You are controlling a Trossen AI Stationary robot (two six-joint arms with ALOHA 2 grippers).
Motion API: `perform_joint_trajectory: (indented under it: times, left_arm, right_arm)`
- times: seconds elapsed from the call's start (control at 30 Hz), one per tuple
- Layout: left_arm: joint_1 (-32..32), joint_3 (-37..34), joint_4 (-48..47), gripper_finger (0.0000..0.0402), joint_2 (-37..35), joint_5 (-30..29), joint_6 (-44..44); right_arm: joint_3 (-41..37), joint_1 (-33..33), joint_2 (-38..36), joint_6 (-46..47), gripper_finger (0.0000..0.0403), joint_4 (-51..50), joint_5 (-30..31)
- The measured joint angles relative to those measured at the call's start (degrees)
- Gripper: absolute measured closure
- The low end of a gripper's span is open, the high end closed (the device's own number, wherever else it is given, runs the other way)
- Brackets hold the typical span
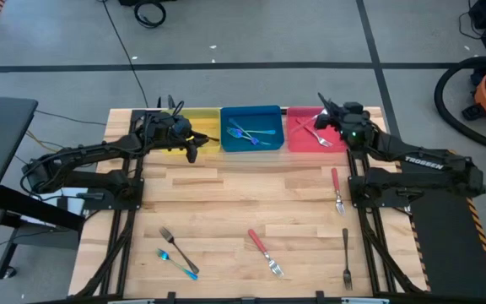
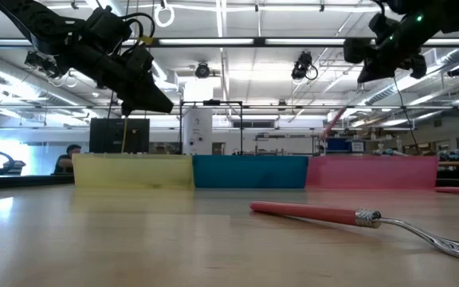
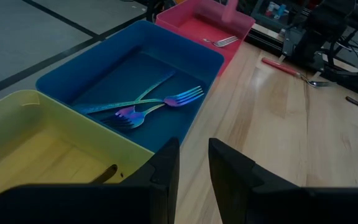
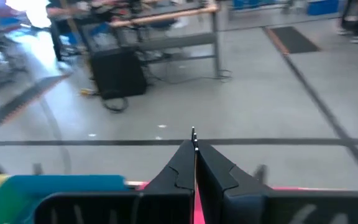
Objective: Sort silverware by color (type)
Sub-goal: Put the bottom right pink fork into the red bin
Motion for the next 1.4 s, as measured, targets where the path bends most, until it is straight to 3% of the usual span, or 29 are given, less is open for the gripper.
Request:
perform_joint_trajectory:
  times: [0.27, 0.47, 0.67, 1.1, 1.4]
  left_arm:
    - [0.02, 0.0, -0.02, 0.0315, 0.0, 0.0, 0.07]
    - [0.0, 0.0, -0.07, 0.0315, -0.02, 0.0, 0.58]
    - [0.02, 0.0, -0.09, 0.0315, 0.0, -0.02, 0.7]
    - [0.02, 0.0, -0.09, 0.0315, 0.0, 0.0, 0.59]
    - [0.01, 0.01, -0.07, 0.0315, 0.0, -0.01, 0.46]
  right_arm:
    - [-1.38, -8.15, 3.19, 4.06, 0.0395, -2.06, -6.88]
    - [-8.09, -11.26, 4.85, 8.42, 0.0395, 5.12, -9.14]
    - [-14.4, -11.87, 5.27, 12.26, 0.0395, 12.86, -10.64]
    - [-20.24, -11.9, 5.17, 15.81, 0.039, 13.36, -9.03]
    - [-21.59, -11.88, 5.26, 15.63, 0.0356, 9.5, -9.41]
